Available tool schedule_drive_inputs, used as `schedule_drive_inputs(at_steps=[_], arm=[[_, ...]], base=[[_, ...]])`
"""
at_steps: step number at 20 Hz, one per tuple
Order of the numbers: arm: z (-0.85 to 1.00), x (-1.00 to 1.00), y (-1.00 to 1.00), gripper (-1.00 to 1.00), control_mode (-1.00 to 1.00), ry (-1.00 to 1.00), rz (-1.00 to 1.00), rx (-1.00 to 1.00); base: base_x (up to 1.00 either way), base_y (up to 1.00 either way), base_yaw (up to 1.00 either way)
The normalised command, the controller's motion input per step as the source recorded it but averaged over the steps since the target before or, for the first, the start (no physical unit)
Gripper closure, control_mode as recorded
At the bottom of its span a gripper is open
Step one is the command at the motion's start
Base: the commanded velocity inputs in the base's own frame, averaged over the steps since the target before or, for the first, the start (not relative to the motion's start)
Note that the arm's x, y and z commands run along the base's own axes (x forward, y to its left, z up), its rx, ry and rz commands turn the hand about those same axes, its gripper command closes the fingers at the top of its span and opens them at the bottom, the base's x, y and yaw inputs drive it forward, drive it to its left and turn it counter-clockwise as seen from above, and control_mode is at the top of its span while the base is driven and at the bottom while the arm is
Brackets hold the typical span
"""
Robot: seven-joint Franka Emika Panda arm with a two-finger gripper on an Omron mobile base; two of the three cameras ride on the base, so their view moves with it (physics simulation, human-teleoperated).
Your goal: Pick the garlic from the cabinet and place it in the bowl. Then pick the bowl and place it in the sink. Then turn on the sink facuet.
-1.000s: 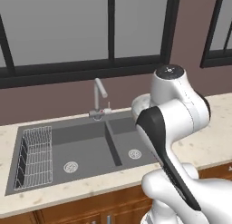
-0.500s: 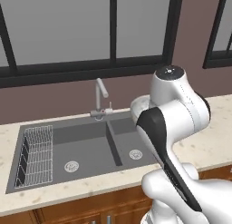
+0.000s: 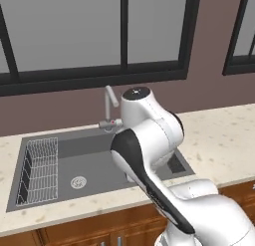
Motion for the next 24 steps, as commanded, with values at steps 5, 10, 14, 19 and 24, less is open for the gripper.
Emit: schedule_drive_inputs(at_steps=[5,10,14,19,24], arm=[[-0.74,0.91,1.0,1.0,-1.0,0.2,-0.16,0.0],[-0.41,1.0,0.76,1.0,-1.0,0.1,-0.22,0.0],[-0.38,1.0,0.24,1.0,-1.0,0.0,-0.15,-0.04],[-0.59,0.95,0.03,1.0,-1.0,0.0,-0.04,-0.07],[-0.72,0.78,0.24,1.0,-1.0,0.0,0.0,-0.05]], base=[[0.0,0.0,0.0],[0.0,0.0,0.0],[0.0,0.0,0.0],[0.0,0.0,0.0],[0.0,0.0,0.0]])
